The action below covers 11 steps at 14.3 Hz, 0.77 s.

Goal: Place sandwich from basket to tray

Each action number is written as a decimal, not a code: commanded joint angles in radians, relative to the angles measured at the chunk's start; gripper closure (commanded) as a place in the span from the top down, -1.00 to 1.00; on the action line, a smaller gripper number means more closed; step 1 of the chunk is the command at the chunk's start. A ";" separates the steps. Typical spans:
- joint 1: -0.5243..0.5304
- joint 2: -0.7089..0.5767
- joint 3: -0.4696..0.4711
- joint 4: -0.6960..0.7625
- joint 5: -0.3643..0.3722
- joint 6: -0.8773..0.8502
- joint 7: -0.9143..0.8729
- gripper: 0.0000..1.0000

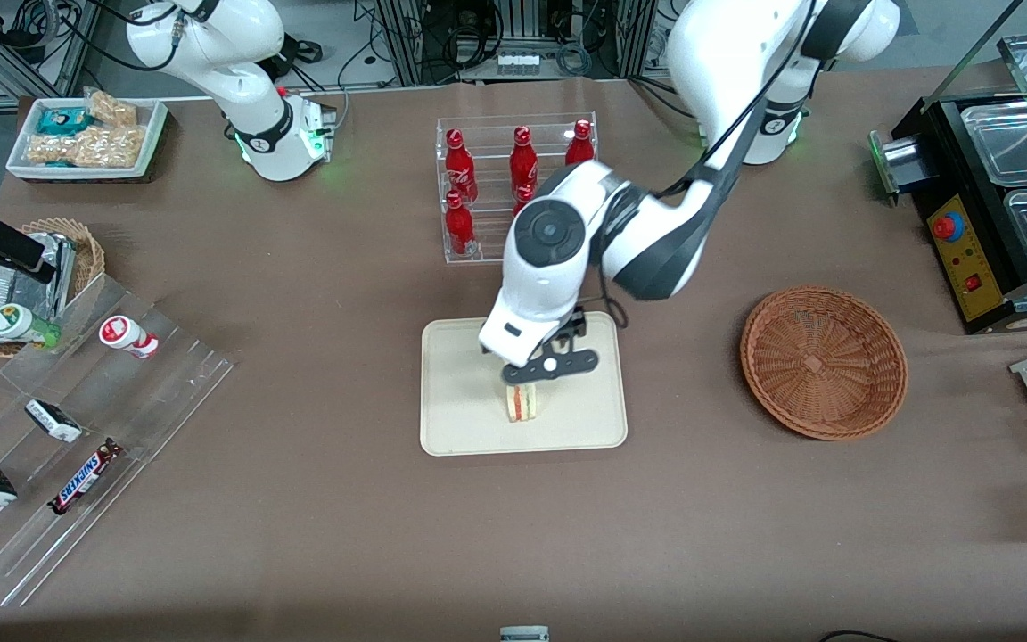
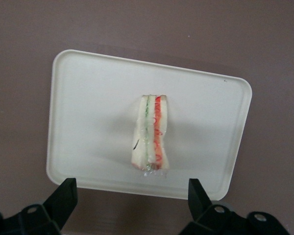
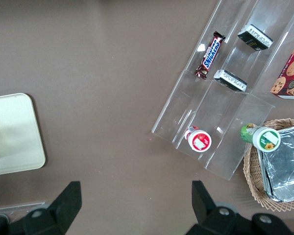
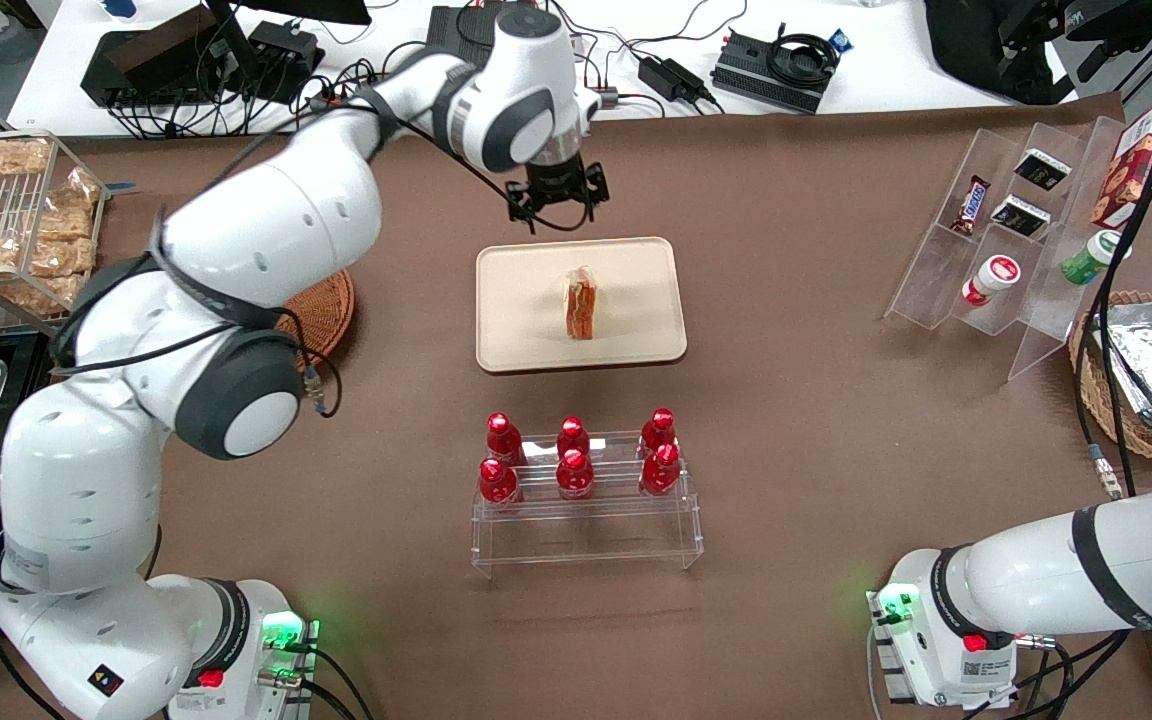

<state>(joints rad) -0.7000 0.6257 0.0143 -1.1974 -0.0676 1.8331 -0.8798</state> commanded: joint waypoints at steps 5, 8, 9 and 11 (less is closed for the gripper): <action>0.210 -0.320 -0.001 -0.413 0.014 0.021 0.189 1.00; 0.309 -0.386 0.001 -0.471 0.014 0.009 0.313 1.00; 0.338 -0.412 0.001 -0.494 0.014 0.009 0.352 1.00; 0.411 -0.472 0.001 -0.546 0.014 0.008 0.448 1.00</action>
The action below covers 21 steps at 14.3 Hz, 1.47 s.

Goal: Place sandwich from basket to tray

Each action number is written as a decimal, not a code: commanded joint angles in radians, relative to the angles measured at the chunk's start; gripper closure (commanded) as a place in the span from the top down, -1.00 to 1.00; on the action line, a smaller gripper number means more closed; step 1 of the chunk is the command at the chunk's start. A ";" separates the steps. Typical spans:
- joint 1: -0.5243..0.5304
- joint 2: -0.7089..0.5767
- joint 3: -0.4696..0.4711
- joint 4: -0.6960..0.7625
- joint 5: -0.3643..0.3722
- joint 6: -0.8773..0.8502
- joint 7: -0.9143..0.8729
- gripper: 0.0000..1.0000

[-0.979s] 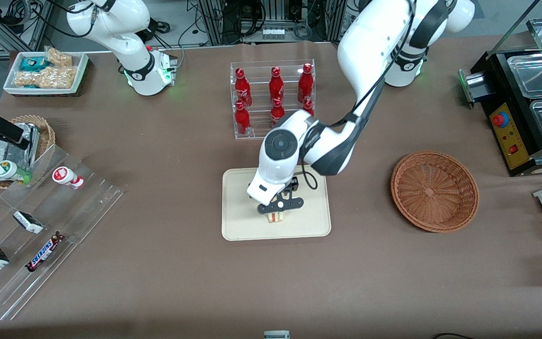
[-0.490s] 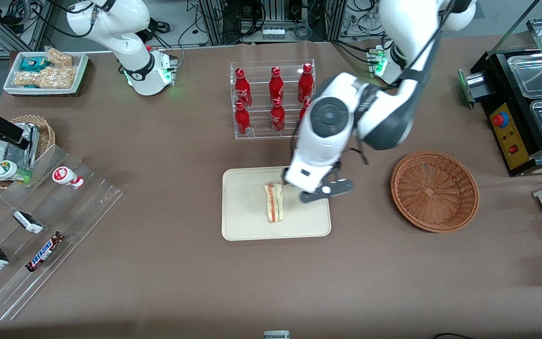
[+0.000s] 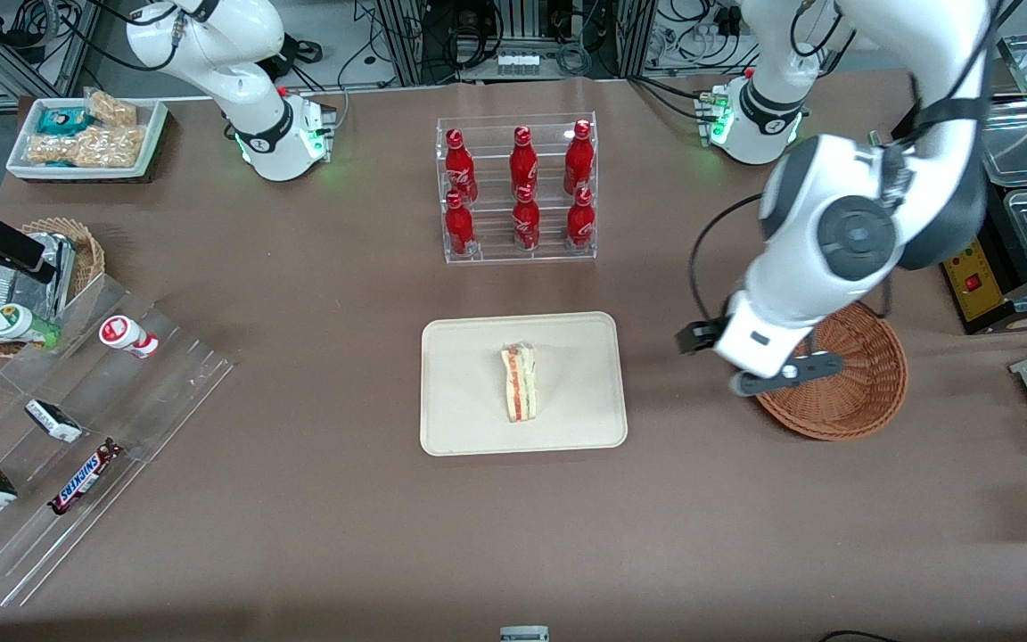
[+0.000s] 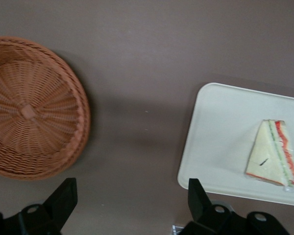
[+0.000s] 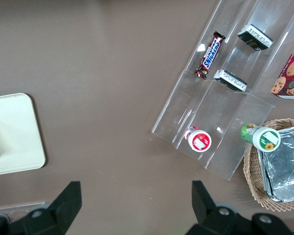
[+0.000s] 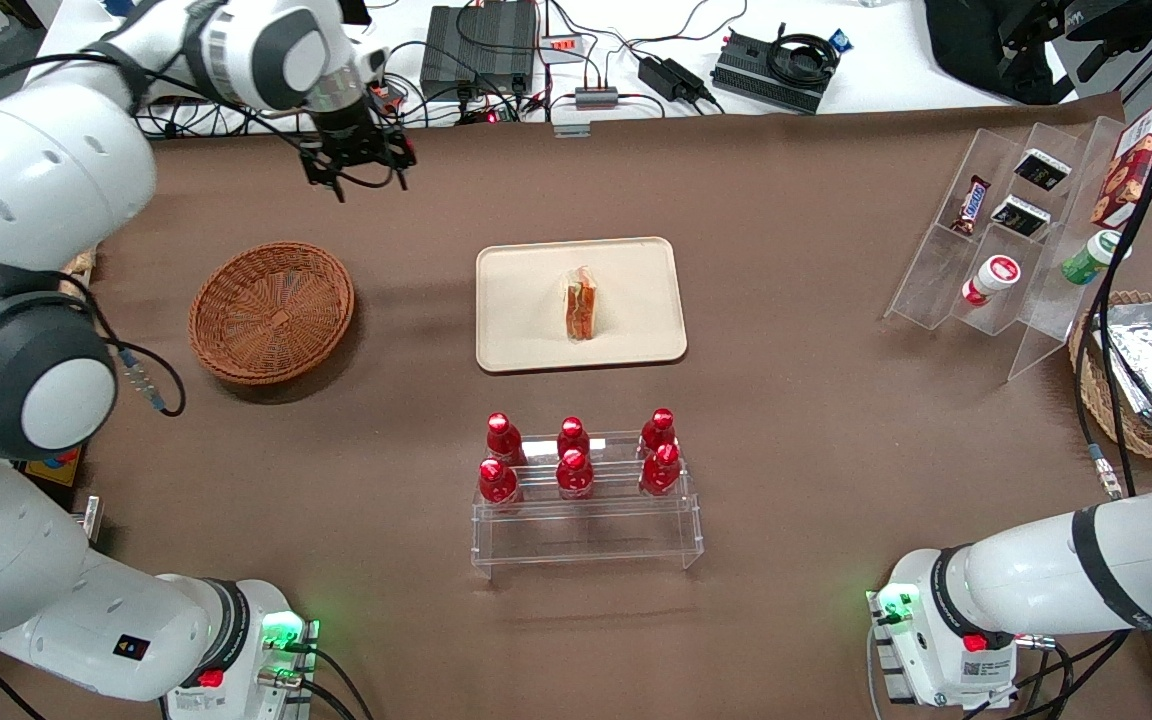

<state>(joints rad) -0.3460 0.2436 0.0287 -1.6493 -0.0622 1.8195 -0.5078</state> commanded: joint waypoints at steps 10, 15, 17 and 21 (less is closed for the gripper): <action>0.355 -0.198 -0.094 -0.034 0.005 -0.169 0.376 1.00; 0.384 -0.231 -0.133 0.005 0.004 -0.215 0.441 1.00; 0.383 -0.227 -0.125 0.084 0.002 -0.288 0.538 1.00; 0.320 -0.230 -0.070 0.102 0.005 -0.298 0.537 1.00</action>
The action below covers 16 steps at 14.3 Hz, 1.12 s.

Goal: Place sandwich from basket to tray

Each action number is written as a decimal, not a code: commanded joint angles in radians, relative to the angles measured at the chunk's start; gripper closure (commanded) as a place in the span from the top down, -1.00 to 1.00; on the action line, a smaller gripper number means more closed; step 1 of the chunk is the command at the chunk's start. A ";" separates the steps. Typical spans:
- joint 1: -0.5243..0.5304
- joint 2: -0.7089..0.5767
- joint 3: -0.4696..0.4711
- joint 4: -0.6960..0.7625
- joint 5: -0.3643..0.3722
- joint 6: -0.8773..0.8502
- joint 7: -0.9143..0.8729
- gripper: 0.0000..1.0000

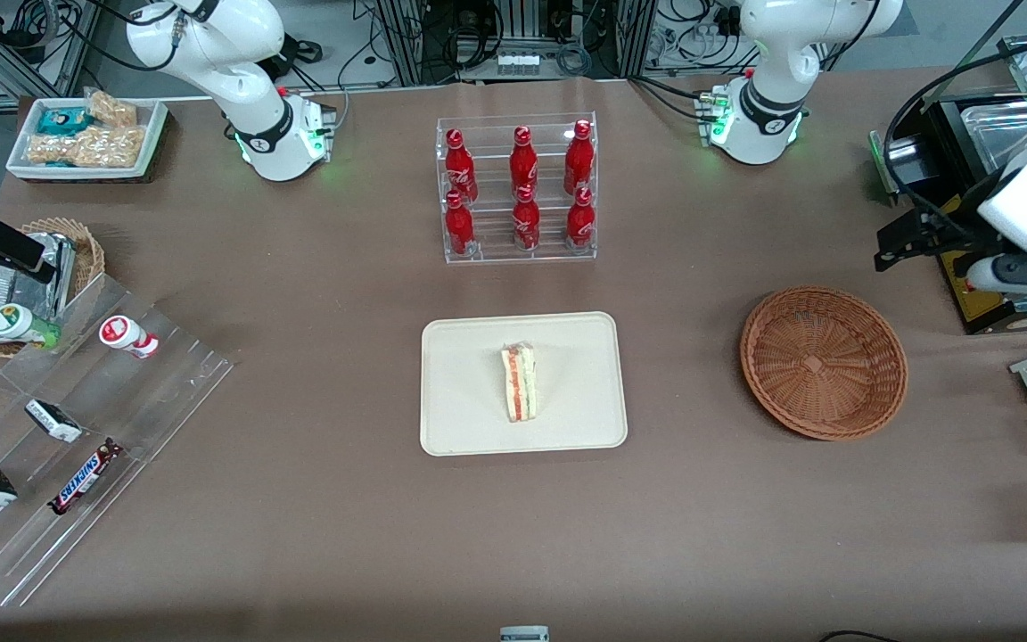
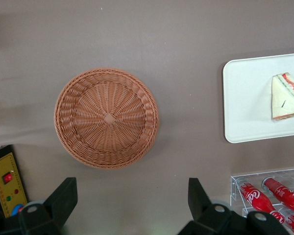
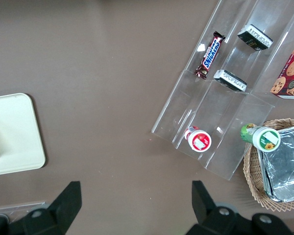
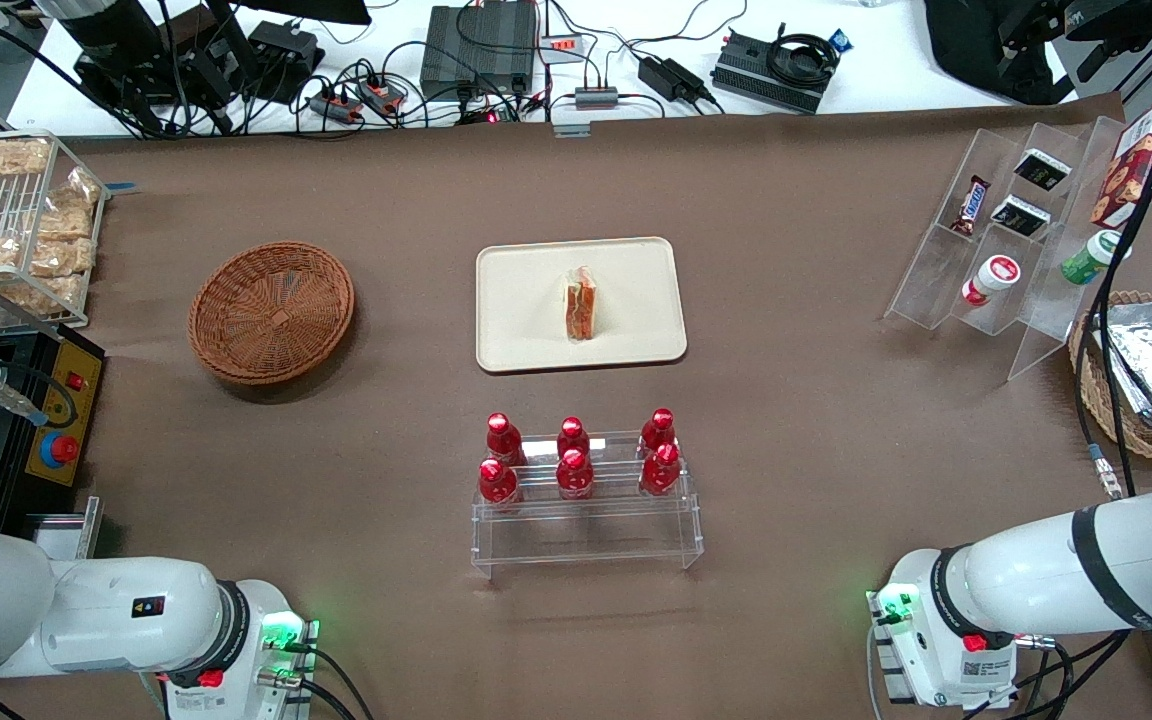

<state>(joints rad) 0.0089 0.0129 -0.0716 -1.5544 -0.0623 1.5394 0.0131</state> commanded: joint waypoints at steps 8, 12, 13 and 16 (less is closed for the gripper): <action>-0.035 0.006 0.026 0.000 0.067 0.025 0.010 1.00; -0.033 -0.002 0.026 -0.018 0.059 0.025 0.008 1.00; -0.035 -0.002 0.026 -0.018 0.058 0.024 0.008 1.00; -0.044 -0.002 0.021 -0.021 0.055 0.021 0.007 1.00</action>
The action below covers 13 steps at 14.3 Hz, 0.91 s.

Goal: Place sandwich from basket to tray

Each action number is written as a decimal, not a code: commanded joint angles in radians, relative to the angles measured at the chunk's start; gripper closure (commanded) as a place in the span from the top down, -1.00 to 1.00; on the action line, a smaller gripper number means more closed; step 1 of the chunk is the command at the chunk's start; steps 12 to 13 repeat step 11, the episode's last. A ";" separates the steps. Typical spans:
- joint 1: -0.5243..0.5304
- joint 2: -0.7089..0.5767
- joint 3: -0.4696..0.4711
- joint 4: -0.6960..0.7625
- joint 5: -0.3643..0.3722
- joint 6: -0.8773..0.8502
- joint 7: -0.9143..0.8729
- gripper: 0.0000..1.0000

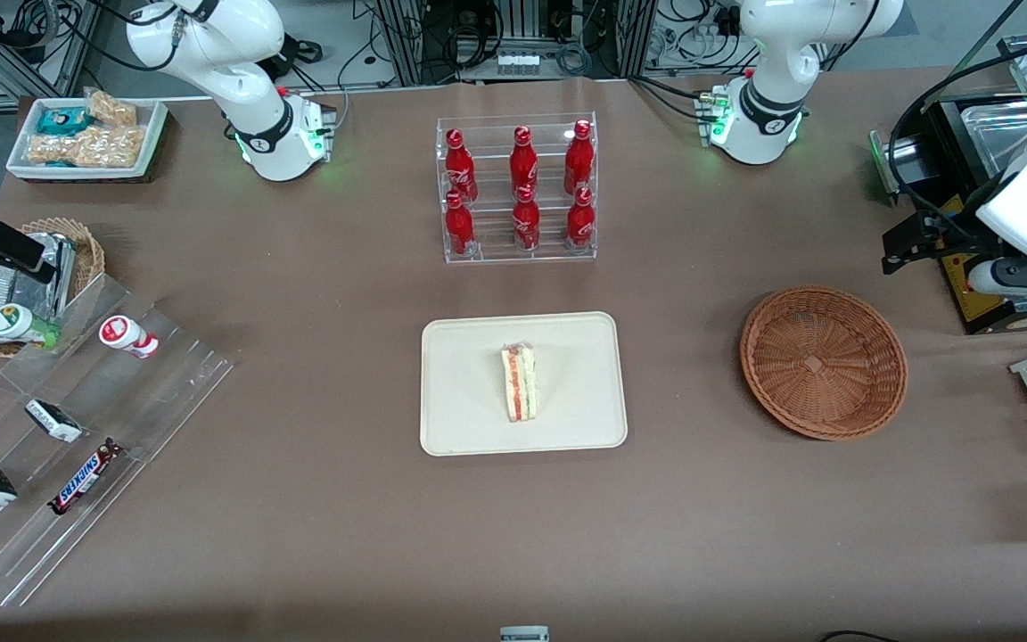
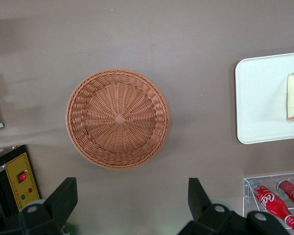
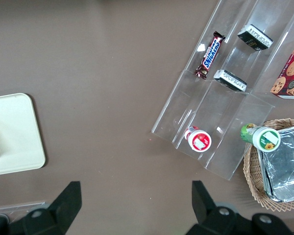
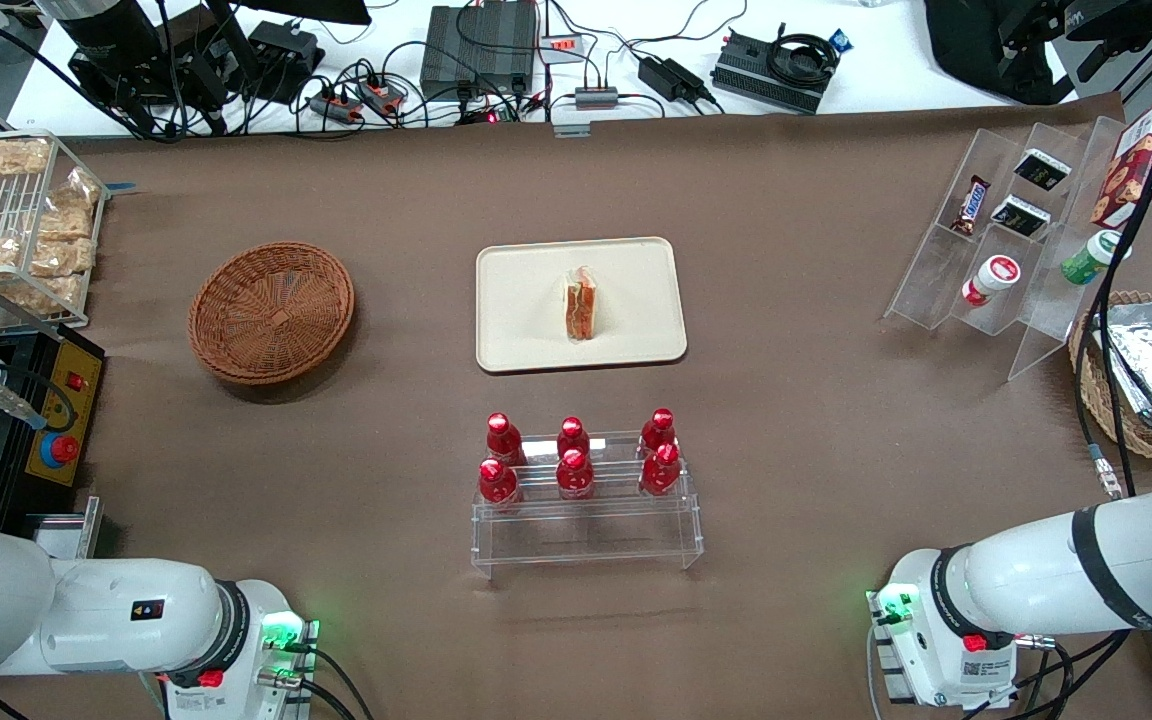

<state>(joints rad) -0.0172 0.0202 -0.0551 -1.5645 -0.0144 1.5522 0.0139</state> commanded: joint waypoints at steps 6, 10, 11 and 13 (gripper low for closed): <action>-0.023 -0.014 -0.008 -0.008 0.007 0.011 -0.025 1.00; -0.023 -0.016 -0.008 -0.008 0.007 0.011 -0.025 1.00; -0.023 -0.016 -0.008 -0.008 0.007 0.011 -0.025 1.00; -0.023 -0.016 -0.008 -0.008 0.007 0.011 -0.025 1.00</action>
